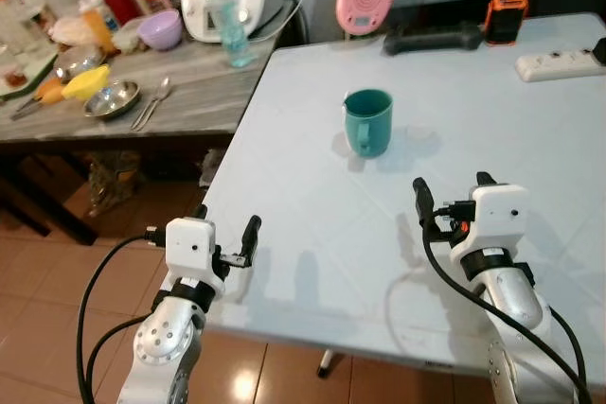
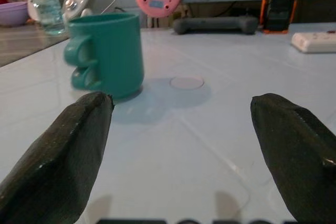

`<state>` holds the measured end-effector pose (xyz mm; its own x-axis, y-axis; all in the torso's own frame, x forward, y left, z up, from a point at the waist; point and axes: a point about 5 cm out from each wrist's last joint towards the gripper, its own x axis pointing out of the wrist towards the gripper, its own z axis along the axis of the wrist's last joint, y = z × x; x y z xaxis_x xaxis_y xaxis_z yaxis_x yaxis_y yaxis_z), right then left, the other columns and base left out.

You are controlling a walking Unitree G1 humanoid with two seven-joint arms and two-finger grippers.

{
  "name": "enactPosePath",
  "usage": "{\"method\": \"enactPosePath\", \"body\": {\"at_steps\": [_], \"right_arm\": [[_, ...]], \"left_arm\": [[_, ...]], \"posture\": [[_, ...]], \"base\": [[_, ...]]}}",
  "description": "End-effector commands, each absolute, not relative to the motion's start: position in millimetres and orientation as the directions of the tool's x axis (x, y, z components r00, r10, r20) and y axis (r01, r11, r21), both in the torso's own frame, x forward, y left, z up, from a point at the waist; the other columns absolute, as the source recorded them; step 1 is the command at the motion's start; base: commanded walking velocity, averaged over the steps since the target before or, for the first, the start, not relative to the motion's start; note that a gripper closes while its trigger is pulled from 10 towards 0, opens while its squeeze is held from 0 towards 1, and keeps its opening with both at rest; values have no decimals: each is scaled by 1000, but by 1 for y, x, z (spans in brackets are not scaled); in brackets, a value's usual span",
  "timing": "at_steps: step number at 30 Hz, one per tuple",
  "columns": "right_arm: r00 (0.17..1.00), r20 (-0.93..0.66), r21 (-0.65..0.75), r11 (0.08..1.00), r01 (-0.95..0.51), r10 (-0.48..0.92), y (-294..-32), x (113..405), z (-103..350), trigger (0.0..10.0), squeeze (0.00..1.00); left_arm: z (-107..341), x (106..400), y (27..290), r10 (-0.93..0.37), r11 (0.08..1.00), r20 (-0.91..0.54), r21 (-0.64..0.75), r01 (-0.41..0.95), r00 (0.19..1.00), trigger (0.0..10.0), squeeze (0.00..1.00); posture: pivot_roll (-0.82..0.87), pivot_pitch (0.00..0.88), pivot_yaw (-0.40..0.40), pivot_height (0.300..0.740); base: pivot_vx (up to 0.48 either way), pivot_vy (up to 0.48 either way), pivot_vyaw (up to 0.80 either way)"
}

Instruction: Setting the table

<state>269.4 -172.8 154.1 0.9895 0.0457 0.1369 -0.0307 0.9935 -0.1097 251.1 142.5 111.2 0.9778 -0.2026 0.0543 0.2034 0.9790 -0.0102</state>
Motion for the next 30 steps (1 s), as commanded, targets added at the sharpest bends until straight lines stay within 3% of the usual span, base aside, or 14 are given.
{"method": "enactPosePath", "body": {"at_steps": [1,7,14,24,30], "right_arm": [[987,142,-89,994,-67,79,-160,269,155,10000,0],[987,139,-84,994,-64,76,-159,268,154,10000,0],[988,136,-66,996,-64,73,-153,268,153,10000,0],[979,178,-65,994,-93,103,-139,291,165,10000,0],[978,198,-86,995,-55,71,-133,300,169,10000,0]], "left_arm": [[108,249,155,-177,984,23,11,176,984,10000,0],[105,247,152,-212,977,7,8,212,977,10000,0],[109,243,141,-379,925,17,-24,379,925,10000,0],[111,234,142,-523,852,-25,-10,523,852,10000,0],[111,229,138,-544,839,-36,-23,544,838,10000,0]], "posture": [[-283,124,204,740],[-281,130,207,740],[-277,150,209,740],[-251,191,223,740],[-237,201,235,740]], "base": [[334,0,0],[104,0,0],[0,0,0],[0,0,0],[0,0,0]]}}
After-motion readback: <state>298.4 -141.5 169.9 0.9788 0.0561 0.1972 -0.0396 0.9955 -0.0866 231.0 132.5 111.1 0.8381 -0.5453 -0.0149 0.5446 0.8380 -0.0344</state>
